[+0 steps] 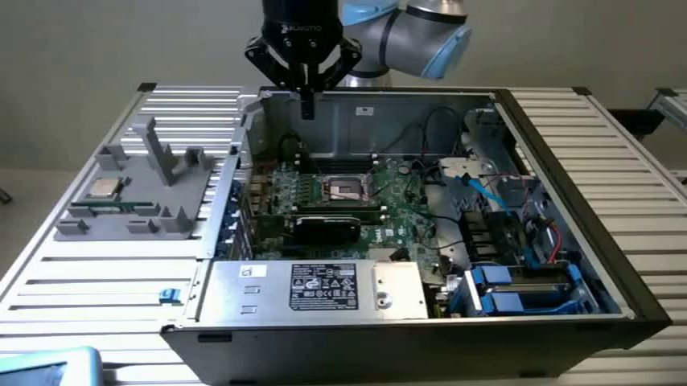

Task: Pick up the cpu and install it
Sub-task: 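Reach for the cpu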

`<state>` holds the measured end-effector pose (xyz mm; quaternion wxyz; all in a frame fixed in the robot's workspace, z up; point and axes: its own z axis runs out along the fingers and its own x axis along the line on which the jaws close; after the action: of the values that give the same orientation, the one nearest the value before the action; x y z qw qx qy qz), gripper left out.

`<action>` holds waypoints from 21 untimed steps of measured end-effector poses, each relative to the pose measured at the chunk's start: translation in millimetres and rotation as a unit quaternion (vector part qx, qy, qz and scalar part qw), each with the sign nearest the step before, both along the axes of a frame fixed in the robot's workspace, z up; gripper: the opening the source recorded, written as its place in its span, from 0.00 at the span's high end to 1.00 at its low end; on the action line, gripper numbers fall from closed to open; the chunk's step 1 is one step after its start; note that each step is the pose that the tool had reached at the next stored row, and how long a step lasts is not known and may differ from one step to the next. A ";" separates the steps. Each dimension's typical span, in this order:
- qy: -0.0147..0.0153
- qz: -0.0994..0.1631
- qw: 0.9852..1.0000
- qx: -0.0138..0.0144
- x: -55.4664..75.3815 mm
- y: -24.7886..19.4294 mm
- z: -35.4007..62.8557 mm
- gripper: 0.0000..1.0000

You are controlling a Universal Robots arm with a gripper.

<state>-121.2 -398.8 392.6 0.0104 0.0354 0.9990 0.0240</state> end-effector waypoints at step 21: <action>0.000 0.000 1.000 0.000 -24.7 0.1 0.0 0.88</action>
<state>-145.9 -398.7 392.6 0.0104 0.0354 0.9990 0.0240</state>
